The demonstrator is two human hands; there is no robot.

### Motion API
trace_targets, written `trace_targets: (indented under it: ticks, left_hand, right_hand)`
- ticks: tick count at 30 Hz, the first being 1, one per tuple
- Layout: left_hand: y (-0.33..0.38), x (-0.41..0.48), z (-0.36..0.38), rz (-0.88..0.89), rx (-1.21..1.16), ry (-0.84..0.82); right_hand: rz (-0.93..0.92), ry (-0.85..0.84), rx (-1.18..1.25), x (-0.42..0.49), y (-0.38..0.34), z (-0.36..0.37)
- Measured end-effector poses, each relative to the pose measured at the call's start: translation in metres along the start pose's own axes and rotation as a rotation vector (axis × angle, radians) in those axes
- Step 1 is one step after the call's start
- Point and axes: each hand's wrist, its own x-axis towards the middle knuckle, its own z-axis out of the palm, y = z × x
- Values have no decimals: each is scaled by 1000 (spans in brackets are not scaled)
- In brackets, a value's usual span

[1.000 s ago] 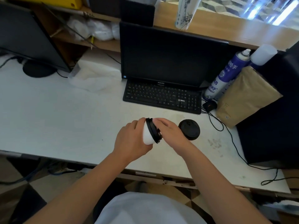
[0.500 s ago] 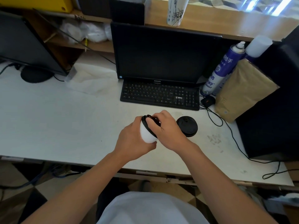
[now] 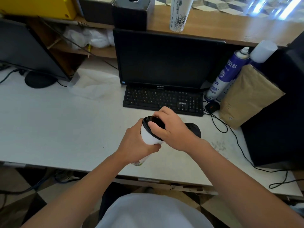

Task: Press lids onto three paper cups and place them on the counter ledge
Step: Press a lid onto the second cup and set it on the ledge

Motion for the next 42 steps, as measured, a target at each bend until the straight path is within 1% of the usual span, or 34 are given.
trace_targets:
  ticks: [8, 16, 21, 23, 26, 28, 31, 36, 39, 42]
  left_hand:
    - [3, 2, -5, 22, -108, -84]
    - [16, 1, -12, 45, -316, -209]
    - [14, 3, -13, 12, -438, -309]
    - [10, 4, -13, -23, -538, -400]
    - [4, 4, -14, -35, -679, -599]
    - [2, 3, -16, -19, -721, -702]
    - [0, 2, -19, -4, -752, -803]
    - [-2, 1, -24, 39, -907, -1128]
    - [-3, 3, -22, 31, -929, -1208]
    - [-2, 4, -20, 56, -896, -1198]
  right_hand:
    - [-80, -42, -54, 0, -3, -12]
    - [-148, -67, -92, 0, -14, -30]
    - [-169, -59, -90, 1, -16, -34]
    - [-171, -45, -47, 0, -14, -34]
    - [-220, -61, 9, -4, -12, -33]
    - [-289, -69, 22, -9, -12, -32]
    - [-385, -90, 43, -16, -14, -32]
    - [-507, -96, 112, -23, -22, -36]
    - [-539, -107, 56, -22, -27, -34]
    - [-570, -93, 3, -17, -31, -32]
